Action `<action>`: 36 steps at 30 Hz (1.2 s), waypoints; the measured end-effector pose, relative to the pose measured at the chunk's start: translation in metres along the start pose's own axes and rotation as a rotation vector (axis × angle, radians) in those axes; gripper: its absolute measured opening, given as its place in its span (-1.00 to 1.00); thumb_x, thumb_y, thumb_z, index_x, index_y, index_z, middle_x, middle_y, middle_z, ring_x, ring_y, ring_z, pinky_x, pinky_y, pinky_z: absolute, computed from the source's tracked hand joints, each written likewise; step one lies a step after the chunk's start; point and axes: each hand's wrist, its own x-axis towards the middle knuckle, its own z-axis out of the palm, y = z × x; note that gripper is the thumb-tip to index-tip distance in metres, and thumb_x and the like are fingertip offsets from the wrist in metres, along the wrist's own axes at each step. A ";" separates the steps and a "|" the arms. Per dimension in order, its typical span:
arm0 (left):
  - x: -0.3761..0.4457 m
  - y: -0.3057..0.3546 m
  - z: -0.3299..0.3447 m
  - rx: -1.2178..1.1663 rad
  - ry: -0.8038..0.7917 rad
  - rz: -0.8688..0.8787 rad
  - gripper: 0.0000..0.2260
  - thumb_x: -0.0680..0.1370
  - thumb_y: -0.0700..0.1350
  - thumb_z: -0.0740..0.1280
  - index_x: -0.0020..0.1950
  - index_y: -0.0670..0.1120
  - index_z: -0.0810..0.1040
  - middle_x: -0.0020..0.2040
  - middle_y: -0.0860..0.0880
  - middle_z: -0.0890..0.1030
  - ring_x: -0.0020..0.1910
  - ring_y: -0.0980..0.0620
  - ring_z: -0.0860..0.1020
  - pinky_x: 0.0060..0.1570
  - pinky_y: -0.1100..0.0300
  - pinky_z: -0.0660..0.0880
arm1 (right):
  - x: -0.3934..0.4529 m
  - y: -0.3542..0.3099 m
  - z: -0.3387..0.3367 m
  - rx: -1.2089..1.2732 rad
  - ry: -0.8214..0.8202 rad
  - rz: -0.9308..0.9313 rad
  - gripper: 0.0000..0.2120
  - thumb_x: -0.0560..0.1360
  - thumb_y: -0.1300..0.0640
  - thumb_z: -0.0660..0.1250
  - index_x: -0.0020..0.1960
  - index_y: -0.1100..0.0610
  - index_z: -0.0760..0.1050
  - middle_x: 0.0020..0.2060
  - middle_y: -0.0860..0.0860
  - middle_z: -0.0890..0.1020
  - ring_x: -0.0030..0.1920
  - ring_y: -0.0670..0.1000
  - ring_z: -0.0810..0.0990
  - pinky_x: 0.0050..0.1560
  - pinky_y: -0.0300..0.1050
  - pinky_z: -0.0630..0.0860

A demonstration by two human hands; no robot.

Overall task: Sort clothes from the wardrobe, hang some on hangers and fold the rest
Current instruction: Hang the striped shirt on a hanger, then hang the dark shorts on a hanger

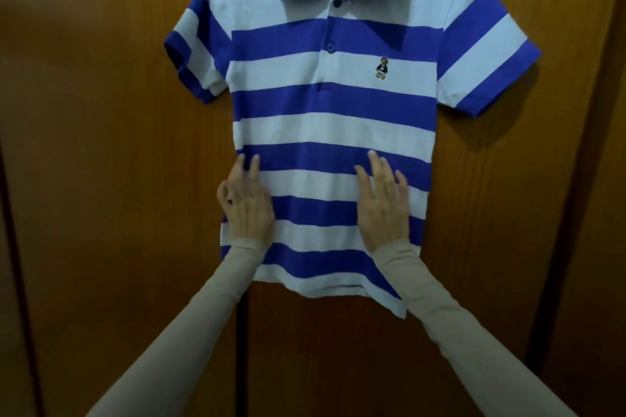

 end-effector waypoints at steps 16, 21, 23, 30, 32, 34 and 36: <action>-0.045 0.018 0.013 0.152 -0.206 0.157 -0.50 0.59 0.02 0.02 0.51 -0.12 0.10 0.49 -0.23 0.12 0.48 -0.15 0.05 0.43 -0.14 -0.22 | -0.053 0.017 0.000 -0.157 -0.295 -0.066 -0.45 0.55 0.01 0.00 0.52 0.09 0.06 0.49 0.14 0.14 0.49 0.10 0.09 0.43 0.22 0.01; -0.044 0.061 0.000 0.074 -0.214 0.193 -0.52 0.59 -0.02 0.00 0.50 -0.11 0.10 0.48 -0.23 0.22 0.47 -0.14 0.11 0.39 -0.17 0.05 | -0.046 0.030 -0.033 -0.122 -0.302 -0.136 -0.40 0.49 0.07 0.18 0.48 0.12 0.11 0.45 0.15 0.26 0.46 0.08 0.13 0.36 0.21 0.23; -0.045 0.087 -0.005 0.021 -0.211 0.210 -0.53 0.58 -0.04 0.03 0.49 -0.12 0.13 0.47 -0.23 0.24 0.46 -0.13 0.14 0.38 -0.17 0.12 | -0.047 0.044 -0.054 -0.109 -0.311 -0.142 -0.39 0.45 0.08 0.21 0.47 0.13 0.13 0.44 0.16 0.29 0.45 0.08 0.15 0.34 0.21 0.28; -0.099 0.225 -0.024 -0.332 -0.332 0.251 -0.56 0.57 -0.07 0.11 0.46 -0.10 0.21 0.44 -0.23 0.27 0.36 -0.12 0.30 0.28 0.06 0.28 | -0.092 0.129 -0.161 -0.044 -0.439 0.025 -0.36 0.36 0.29 0.35 0.42 0.15 0.28 0.34 0.14 0.44 0.25 0.11 0.52 0.14 0.06 0.51; -0.125 0.276 -0.036 -0.459 -0.432 0.246 -0.57 0.59 -0.07 0.11 0.47 -0.10 0.22 0.45 -0.21 0.27 0.35 -0.12 0.35 0.26 0.09 0.30 | -0.118 0.163 -0.202 -0.123 -0.531 0.103 -0.34 0.35 0.32 0.39 0.42 0.17 0.30 0.34 0.14 0.44 0.23 0.10 0.53 0.09 0.03 0.53; -0.149 0.314 -0.047 -0.526 -0.521 0.274 -0.57 0.60 -0.09 0.12 0.46 -0.13 0.26 0.44 -0.21 0.30 0.32 -0.14 0.40 0.21 0.04 0.40 | -0.141 0.188 -0.240 -0.163 -0.647 0.192 -0.35 0.41 0.30 0.35 0.46 0.15 0.24 0.40 0.11 0.35 0.31 0.09 0.45 0.16 0.02 0.48; -0.178 0.362 -0.062 -0.620 -0.611 0.295 -0.58 0.62 -0.10 0.10 0.48 -0.13 0.24 0.45 -0.19 0.28 0.34 -0.14 0.37 0.21 0.00 0.41 | -0.169 0.217 -0.286 -0.210 -0.785 0.309 -0.38 0.51 0.25 0.25 0.50 0.08 0.11 0.48 0.05 0.20 0.41 0.04 0.29 0.29 0.00 0.35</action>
